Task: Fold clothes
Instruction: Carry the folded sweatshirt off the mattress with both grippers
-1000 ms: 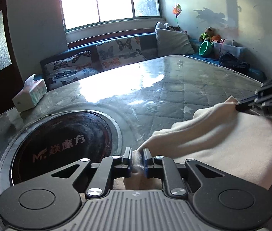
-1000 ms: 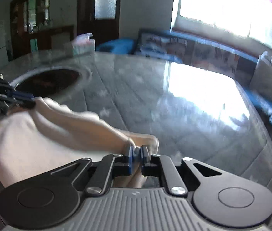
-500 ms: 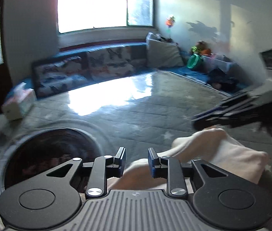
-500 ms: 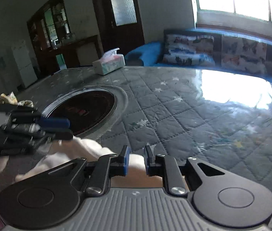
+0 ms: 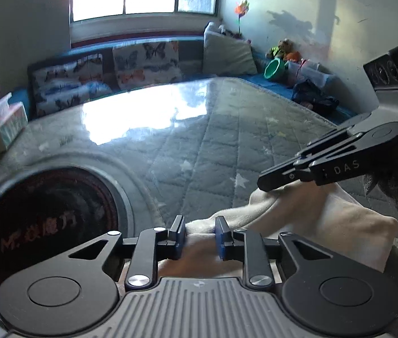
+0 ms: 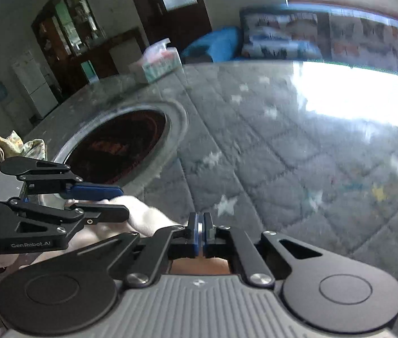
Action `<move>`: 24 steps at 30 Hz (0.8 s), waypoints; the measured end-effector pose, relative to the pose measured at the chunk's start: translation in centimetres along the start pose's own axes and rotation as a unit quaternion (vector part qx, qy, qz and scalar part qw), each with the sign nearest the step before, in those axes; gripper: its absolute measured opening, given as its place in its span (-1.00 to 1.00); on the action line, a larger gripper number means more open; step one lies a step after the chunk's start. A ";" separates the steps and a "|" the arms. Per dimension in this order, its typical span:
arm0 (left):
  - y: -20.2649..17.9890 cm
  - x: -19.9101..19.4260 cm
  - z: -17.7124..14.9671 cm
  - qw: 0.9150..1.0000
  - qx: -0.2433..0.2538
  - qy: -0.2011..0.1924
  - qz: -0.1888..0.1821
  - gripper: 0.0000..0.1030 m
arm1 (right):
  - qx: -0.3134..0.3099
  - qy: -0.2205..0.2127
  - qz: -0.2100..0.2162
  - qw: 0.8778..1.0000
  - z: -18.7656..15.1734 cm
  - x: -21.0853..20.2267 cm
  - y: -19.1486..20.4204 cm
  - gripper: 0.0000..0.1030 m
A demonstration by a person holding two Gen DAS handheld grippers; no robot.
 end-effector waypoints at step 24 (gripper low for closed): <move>-1.1 0.6 -0.7 0.998 0.010 -0.027 0.047 -0.55 | -0.005 -0.043 -0.029 0.999 0.8 -0.8 0.0 -0.99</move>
Point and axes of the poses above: each gripper's, at about its wrist camera, not at the fingertips, and x roughly the way its jaws point, y to its left, z to its top, the point moved 5 cm from there along x, roughly the way its jaws point, and after that the axes turned 8 degrees about y, right-handed, at the moved point
